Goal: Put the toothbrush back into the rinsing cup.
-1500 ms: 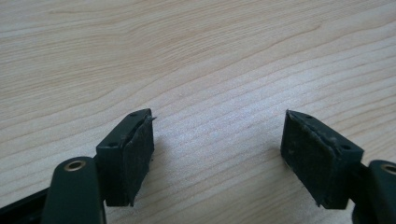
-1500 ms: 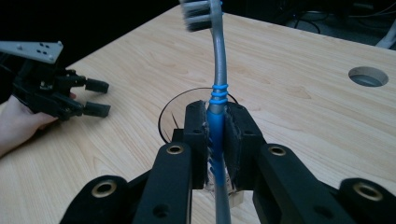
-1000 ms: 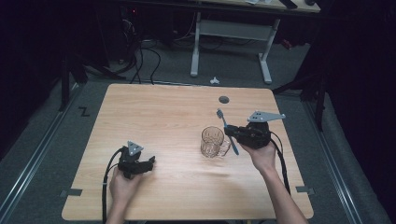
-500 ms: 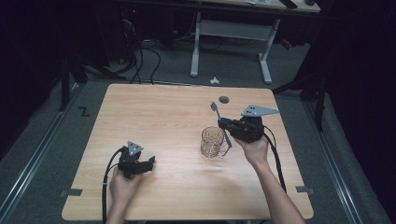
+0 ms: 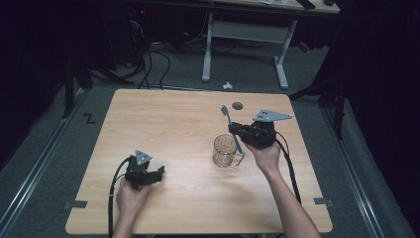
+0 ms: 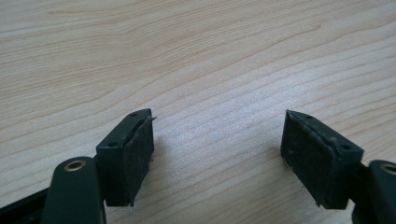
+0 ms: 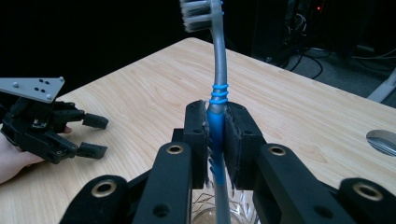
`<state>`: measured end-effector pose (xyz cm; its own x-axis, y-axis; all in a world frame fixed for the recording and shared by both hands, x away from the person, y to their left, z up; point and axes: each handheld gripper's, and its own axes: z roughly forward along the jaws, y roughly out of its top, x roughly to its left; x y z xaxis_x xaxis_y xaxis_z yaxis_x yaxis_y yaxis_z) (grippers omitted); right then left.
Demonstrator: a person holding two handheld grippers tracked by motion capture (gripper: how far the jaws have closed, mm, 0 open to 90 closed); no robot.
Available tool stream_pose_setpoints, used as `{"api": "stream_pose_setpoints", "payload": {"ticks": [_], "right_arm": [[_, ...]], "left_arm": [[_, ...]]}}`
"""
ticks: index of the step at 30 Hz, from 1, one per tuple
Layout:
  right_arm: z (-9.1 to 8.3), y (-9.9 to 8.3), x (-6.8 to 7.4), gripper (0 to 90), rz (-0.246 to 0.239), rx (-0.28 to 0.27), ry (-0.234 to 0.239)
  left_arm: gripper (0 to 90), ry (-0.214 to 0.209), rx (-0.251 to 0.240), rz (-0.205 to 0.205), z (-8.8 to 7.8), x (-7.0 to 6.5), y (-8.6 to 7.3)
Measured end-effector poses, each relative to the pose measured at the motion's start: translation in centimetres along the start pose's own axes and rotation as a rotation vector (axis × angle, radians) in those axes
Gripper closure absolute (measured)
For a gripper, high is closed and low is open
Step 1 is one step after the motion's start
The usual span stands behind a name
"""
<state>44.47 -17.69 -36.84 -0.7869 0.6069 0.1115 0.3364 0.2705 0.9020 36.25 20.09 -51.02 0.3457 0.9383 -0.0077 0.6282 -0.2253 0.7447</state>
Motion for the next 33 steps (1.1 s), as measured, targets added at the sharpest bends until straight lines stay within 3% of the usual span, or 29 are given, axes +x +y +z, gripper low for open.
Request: {"api": "stream_pose_setpoints", "payload": {"ticks": [13,33], "right_arm": [[0.27,-0.40,-0.60,80.2,0.014,-0.009,-0.001],[0.12,-0.57,-0.62,80.0,0.007,0.024,-0.015]], "left_arm": [[26.1,0.000,0.000,0.000,0.00,0.00,0.00],[26.2,0.000,0.000,0.000,0.00,0.00,0.00]]}}
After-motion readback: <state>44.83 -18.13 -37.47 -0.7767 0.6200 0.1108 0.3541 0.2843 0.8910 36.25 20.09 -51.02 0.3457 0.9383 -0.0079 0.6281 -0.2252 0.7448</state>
